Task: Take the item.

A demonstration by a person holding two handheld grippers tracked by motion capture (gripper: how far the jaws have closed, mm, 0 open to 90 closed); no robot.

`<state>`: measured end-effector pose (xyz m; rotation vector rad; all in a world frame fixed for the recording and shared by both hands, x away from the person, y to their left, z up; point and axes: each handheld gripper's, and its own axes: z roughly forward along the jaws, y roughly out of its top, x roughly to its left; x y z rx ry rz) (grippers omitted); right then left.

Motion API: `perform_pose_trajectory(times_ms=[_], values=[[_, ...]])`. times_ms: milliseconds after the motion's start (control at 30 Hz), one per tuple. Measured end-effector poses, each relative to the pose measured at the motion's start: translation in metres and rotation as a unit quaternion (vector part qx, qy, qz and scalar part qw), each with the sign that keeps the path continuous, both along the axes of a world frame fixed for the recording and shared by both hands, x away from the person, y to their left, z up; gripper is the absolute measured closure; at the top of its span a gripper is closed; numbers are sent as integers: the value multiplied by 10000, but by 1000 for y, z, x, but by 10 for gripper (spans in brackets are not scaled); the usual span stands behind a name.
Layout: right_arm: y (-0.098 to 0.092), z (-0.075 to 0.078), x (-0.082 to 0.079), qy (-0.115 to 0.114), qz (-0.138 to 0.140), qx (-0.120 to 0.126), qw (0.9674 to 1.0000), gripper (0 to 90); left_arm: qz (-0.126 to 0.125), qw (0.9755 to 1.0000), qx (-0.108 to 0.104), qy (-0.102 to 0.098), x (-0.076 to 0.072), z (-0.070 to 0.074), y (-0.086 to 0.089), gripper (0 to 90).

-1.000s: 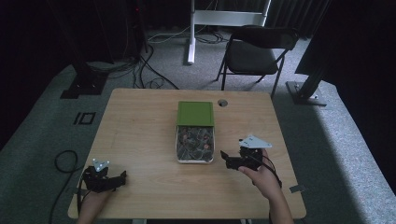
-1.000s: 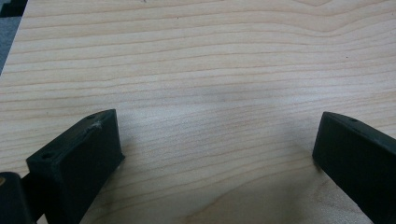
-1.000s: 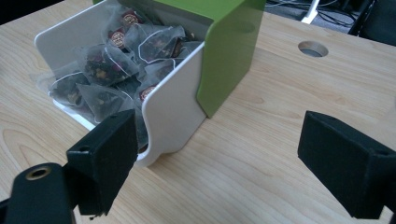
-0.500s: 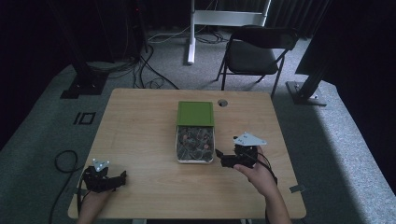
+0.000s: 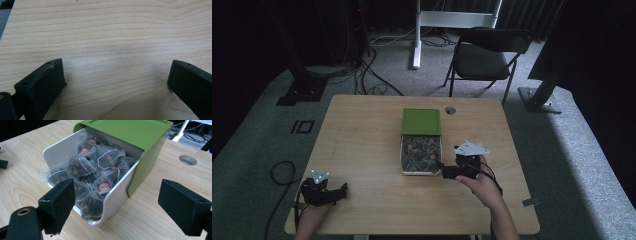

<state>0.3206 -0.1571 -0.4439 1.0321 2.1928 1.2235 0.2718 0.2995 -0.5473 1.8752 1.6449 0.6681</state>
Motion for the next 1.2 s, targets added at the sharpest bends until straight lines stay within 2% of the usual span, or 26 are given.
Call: perform_pose_trajectory(times_ms=[367,533,1200], values=[[17,1,2,-29,228,-58,9997,143,6,10000,-5,-5,0,0,0,17],[25,-1,3,8,318,-12,9995,154,5,10000,-3,-5,0,0,0,16],[56,-7,7,102,617,-94,9980,175,5,10000,-5,-5,0,0,0,17]])
